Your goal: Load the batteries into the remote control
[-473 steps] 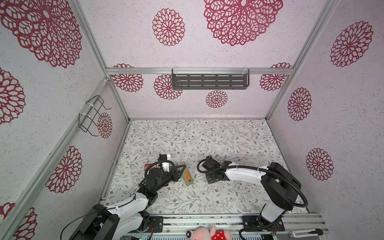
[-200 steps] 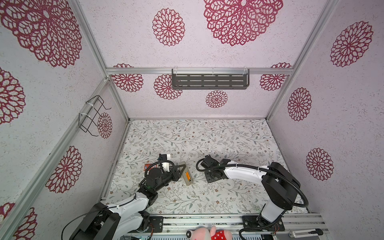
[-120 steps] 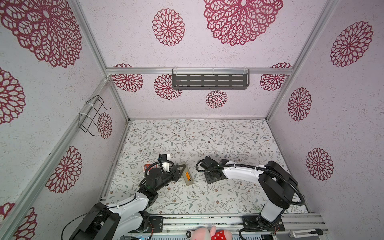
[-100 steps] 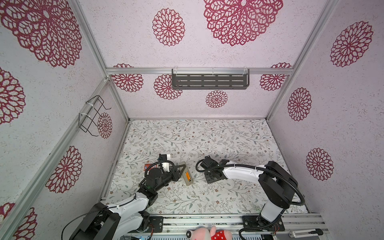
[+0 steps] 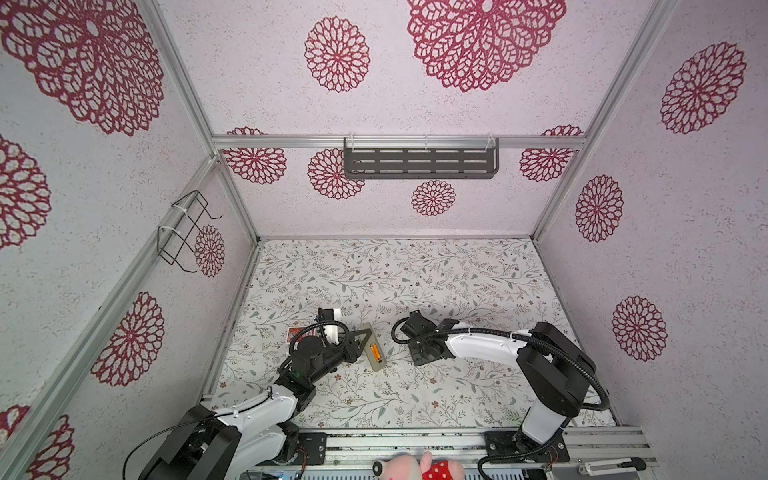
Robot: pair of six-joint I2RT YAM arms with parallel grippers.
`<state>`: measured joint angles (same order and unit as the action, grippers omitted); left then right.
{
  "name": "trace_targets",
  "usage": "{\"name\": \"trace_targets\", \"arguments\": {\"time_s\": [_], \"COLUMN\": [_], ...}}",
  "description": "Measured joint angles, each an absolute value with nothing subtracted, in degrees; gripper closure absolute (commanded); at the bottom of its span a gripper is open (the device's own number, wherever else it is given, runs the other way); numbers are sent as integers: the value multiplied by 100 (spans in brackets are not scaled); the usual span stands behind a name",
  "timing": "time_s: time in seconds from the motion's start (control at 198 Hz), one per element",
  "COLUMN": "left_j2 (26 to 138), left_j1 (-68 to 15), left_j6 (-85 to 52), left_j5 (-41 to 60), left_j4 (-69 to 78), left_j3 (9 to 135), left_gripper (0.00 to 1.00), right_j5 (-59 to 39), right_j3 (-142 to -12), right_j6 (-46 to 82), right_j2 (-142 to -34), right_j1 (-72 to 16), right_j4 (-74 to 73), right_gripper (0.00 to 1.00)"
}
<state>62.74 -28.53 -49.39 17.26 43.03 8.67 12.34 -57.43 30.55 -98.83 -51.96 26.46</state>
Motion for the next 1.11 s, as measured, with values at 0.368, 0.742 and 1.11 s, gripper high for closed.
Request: {"name": "trace_targets", "arguments": {"time_s": [0.368, 0.742, 1.11], "left_j2": [6274, 6274, 6274], "left_j1": [-2853, -2853, -2853], "left_j6": [-4939, -4943, -4952], "left_j5": [1726, 1726, 1726], "left_j4": [4305, 4303, 4305], "left_j3": [860, 858, 858], "left_gripper": [100, 100, 100], "right_j5": [1321, 1323, 1293], "right_j3": [-5754, -5752, -5655], "right_j6": [3044, 3046, 3055], "right_j2": [-9883, -9883, -9830], "right_j1": [-5194, -5190, -5133], "right_j4": [2735, 2731, 2617], "right_gripper": [66, 66, 66]}}
